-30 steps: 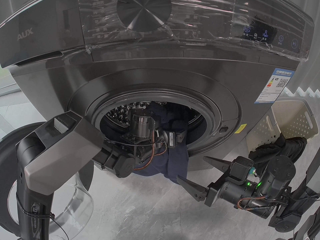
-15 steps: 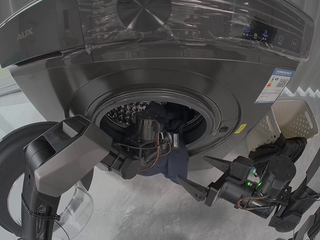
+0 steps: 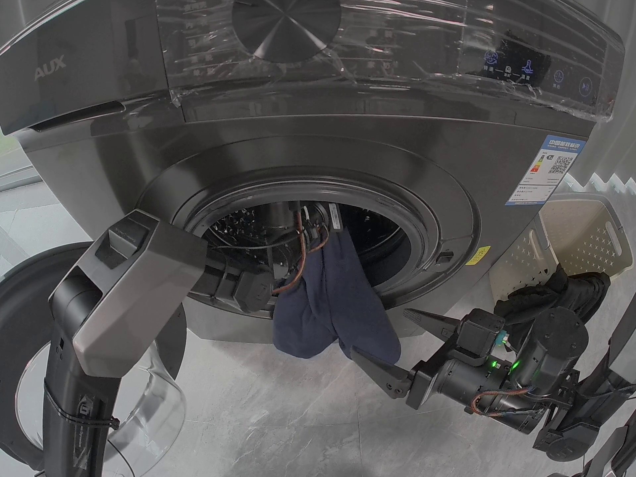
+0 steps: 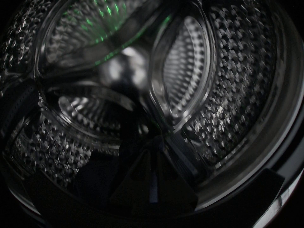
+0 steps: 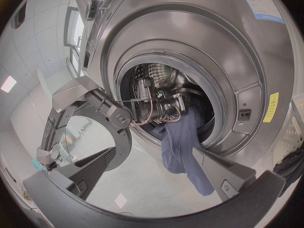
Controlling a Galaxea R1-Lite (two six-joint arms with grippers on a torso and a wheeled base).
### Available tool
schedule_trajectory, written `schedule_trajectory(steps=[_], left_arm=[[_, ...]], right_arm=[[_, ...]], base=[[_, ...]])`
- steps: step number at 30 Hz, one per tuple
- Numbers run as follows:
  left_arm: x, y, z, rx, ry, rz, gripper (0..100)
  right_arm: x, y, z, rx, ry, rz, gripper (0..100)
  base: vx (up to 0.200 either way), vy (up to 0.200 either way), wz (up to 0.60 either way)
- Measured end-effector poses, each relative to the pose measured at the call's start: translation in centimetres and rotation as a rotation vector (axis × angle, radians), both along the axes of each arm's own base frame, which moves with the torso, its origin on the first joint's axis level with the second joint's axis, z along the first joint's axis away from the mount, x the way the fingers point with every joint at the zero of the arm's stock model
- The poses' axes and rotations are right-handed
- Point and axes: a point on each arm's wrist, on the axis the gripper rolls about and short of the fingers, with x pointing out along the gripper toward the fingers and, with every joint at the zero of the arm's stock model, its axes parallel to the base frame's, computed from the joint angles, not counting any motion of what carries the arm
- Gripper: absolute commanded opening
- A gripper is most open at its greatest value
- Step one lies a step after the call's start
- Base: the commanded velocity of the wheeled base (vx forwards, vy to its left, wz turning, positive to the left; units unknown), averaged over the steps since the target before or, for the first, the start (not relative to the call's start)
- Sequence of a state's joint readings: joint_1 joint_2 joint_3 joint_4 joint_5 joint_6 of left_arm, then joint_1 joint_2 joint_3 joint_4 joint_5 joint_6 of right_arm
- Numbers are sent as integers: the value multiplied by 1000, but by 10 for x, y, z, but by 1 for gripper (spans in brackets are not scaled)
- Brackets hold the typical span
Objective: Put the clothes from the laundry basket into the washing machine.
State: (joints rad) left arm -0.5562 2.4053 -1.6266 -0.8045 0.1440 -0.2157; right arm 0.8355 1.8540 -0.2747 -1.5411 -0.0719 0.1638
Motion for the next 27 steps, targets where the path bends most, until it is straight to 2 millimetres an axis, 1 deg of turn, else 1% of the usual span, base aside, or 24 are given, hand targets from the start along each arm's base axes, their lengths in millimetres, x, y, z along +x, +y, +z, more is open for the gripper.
schedule_trajectory(steps=[4,5,8,13,17,20,27], left_arm=[[11,3,16,-47,-61,53,0],[12,3,18,-52,-69,58,100],[13,3,15,-56,-73,62,100],[5,0,-3,-12,-6,43,100],[-8,2,-23,54,84,26,100],[-18,7,-33,102,147,13,100],[-40,18,-43,199,260,-7,100]], right_arm=[[0,0,0,1,-1,0,100],[0,0,0,1,-1,0,100],[0,0,0,1,0,1,100],[0,0,0,0,0,0,100],[0,0,0,0,0,0,100],[0,0,0,0,0,0,100],[0,0,0,0,0,0,100]], base=[[0,0,0],[0,0,0],[0,0,0],[0,0,0],[0,0,0],[0,0,0],[0,0,0]])
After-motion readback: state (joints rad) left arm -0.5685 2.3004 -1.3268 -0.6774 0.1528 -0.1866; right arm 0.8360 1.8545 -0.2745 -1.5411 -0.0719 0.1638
